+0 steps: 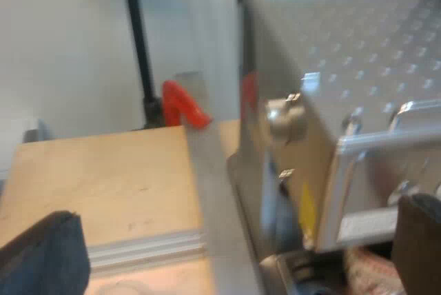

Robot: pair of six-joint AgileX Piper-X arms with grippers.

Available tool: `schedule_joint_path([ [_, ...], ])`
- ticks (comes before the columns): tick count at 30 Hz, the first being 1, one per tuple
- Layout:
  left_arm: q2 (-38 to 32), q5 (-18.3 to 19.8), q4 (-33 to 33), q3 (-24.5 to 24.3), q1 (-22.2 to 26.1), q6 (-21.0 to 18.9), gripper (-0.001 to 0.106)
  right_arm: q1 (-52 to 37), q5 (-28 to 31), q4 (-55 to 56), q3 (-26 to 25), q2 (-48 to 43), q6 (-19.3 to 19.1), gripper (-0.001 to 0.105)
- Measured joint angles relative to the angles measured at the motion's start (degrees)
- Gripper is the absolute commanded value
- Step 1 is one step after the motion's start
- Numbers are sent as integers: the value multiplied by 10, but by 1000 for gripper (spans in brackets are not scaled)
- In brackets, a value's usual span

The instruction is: Place mug into machine

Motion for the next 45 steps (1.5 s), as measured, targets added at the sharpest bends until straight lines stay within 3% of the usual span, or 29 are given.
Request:
schedule_joint_path([
  [4,-24,-25,25,0,2,18,91,-74,-6,15,11,-38,-23,59],
  [5,-51,-43,47,0,2,24,91,-83,-6,18,18,-54,-28,59],
  [10,-138,-58,96,1,2,28,91,-88,-12,16,56,-137,-33,59],
  [22,-348,-60,207,74,2,29,91,-88,-13,41,169,-386,-36,59],
  [30,-354,-64,307,93,4,29,91,-87,-17,109,176,-403,-24,59],
  [35,-353,-69,285,107,5,35,91,-87,-19,110,180,-403,-19,59],
  [40,-353,-69,187,154,5,31,91,-87,-20,80,211,-403,-19,59],
  [45,-353,-69,132,200,5,30,91,-87,-21,65,249,-403,-18,59],
])
